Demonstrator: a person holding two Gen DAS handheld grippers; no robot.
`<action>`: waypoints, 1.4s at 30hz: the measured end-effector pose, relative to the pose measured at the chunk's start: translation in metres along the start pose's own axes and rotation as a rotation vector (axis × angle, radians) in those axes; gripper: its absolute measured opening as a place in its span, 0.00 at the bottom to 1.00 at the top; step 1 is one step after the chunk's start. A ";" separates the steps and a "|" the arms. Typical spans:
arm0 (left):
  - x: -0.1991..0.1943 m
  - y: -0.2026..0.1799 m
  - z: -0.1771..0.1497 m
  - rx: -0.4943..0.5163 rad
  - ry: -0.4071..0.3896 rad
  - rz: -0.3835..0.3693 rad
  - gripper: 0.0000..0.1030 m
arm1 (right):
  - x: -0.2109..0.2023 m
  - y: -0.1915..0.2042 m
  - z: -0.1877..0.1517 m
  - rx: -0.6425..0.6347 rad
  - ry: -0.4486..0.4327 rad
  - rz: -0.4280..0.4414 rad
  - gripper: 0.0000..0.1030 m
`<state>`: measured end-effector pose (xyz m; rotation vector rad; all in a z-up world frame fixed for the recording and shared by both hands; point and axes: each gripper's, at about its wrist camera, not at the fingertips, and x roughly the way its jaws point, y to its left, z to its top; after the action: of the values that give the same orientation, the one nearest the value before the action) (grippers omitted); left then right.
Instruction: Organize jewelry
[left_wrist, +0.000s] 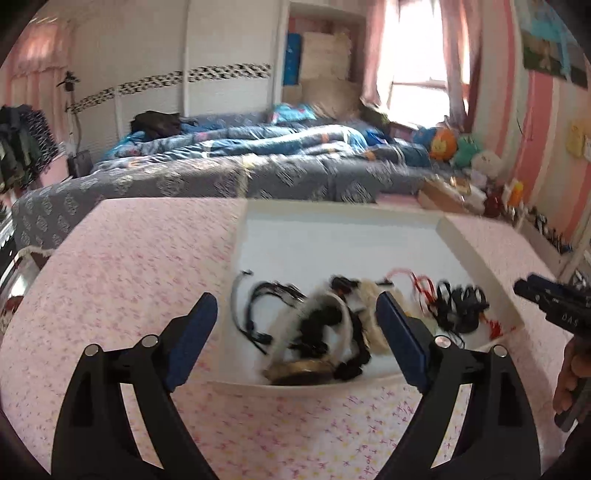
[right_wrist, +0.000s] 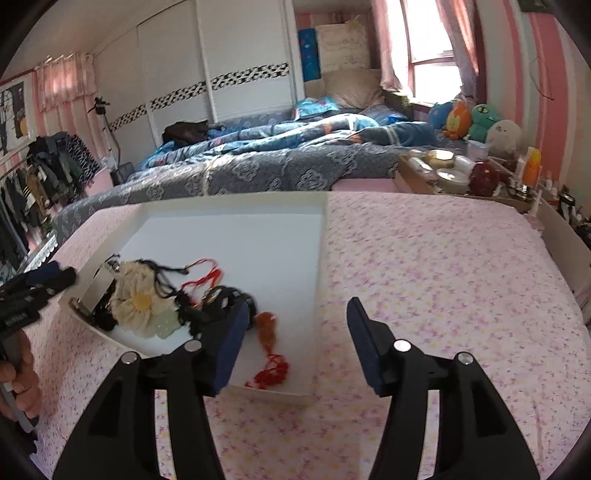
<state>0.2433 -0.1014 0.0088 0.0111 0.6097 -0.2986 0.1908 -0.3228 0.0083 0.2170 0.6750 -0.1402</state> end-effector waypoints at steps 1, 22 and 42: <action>-0.002 0.005 0.003 -0.009 -0.008 0.007 0.86 | -0.002 -0.005 0.001 0.014 -0.004 -0.002 0.55; -0.151 0.039 -0.080 0.047 -0.132 0.186 0.97 | -0.117 0.006 -0.081 0.004 -0.058 0.058 0.78; -0.184 0.019 -0.133 0.099 -0.220 0.153 0.97 | -0.160 0.050 -0.137 -0.079 -0.171 0.037 0.83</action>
<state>0.0308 -0.0201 0.0026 0.1179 0.3731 -0.1779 -0.0055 -0.2316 0.0133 0.1395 0.5047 -0.0947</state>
